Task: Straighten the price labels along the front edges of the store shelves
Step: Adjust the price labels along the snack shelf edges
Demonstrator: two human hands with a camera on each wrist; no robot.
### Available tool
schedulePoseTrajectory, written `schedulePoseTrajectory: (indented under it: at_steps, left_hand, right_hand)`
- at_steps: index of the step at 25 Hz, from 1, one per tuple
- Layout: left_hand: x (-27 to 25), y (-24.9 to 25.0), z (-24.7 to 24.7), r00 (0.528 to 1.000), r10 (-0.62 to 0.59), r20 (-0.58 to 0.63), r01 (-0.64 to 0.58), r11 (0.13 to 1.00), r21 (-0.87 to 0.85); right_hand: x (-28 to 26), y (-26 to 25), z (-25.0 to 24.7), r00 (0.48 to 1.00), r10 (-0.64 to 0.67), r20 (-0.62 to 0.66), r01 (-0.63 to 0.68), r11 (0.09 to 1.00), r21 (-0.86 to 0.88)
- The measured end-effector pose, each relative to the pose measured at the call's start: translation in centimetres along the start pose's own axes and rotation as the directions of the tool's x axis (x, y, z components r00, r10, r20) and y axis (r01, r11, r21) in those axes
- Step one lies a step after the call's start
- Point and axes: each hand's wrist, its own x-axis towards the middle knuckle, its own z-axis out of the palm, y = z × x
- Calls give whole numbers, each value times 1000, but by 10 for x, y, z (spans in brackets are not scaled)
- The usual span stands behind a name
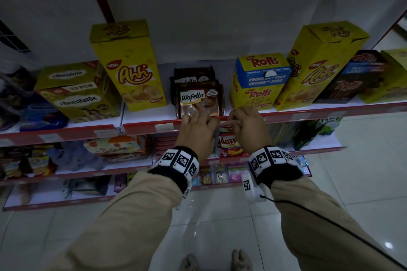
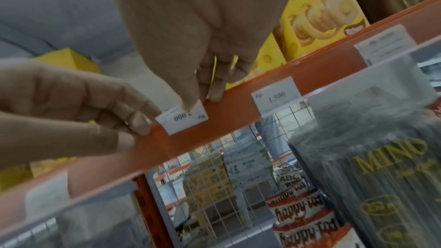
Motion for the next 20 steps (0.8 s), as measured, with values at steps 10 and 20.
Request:
schedulePoseTrajectory:
  at_steps: [10, 20]
  left_hand:
    - [1, -19, 4, 981, -187, -54, 148, 896, -418]
    - [2, -25, 0, 995, -94, -30, 81, 954, -290]
  right_hand:
    - [1, -33, 6, 852, 509, 118, -360, 408, 839]
    - [4, -43, 9, 993, -42, -111, 74, 948, 311]
